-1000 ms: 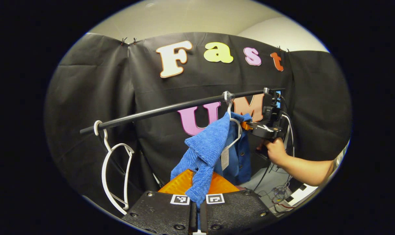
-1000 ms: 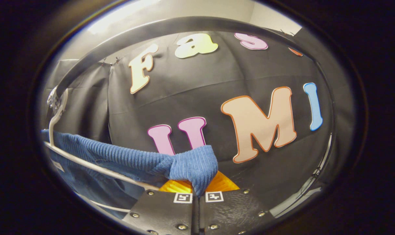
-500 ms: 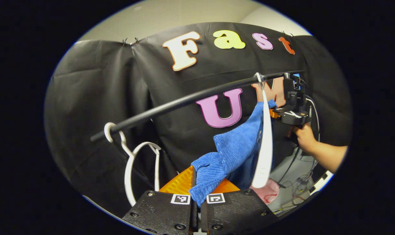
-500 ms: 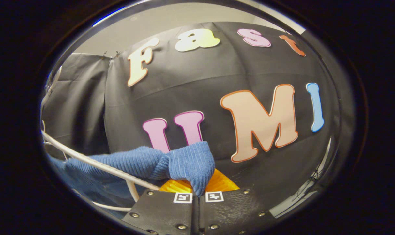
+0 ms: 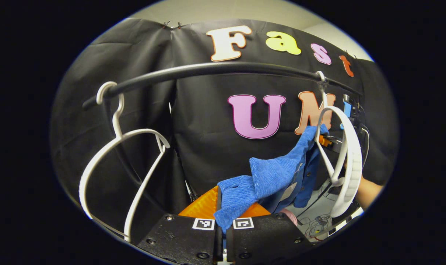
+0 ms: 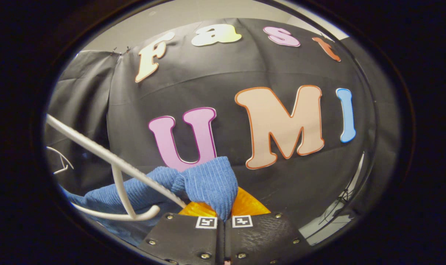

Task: Grasp the clothes on the hanger with both hands and then place them into the laundry hamper below.

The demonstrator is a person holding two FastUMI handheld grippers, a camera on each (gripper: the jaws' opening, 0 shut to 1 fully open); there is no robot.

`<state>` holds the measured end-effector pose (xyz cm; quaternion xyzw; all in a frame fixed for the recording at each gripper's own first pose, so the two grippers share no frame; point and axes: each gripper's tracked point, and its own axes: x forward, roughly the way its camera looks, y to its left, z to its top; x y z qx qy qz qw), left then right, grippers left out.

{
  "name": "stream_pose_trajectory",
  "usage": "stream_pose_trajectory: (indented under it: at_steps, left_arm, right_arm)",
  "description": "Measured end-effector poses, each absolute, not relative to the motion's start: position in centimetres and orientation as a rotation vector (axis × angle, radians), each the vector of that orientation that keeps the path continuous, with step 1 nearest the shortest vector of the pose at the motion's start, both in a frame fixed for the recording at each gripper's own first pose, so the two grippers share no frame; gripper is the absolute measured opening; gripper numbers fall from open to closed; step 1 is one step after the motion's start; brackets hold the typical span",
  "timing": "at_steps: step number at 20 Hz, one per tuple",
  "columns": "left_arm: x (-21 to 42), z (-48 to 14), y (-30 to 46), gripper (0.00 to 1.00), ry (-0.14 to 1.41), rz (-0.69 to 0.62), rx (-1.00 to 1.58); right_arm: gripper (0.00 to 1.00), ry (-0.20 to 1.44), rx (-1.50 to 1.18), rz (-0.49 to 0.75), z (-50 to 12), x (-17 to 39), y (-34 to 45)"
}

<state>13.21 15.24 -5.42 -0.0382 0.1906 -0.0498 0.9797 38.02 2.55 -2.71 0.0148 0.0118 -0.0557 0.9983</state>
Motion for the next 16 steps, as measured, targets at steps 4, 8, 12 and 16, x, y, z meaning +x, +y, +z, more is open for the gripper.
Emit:
stream_pose_trajectory:
  at_steps: [4, 8, 12, 16]
  left_arm:
    - [13.0, -5.6, 15.4, 0.03, 0.320, -0.054, -0.031]
    - [12.4, -6.8, 15.0, 0.02, 0.312, -0.026, -0.022]
    - [11.2, -10.6, 13.5, 0.04, 0.370, -0.010, -0.087]
    - [9.2, -12.8, 12.2, 0.02, 0.384, -0.016, -0.129]
  right_arm:
    - [0.01, 0.075, -0.005, -0.126, -4.8, 36.6, 2.0]
    - [0.04, 0.122, -0.003, -0.107, -7.2, 34.6, 2.6]
    - [0.01, 0.195, -0.033, -0.048, -10.0, 31.7, 4.7]
    - [0.01, 0.208, -0.036, -0.010, -10.5, 27.9, 5.9]
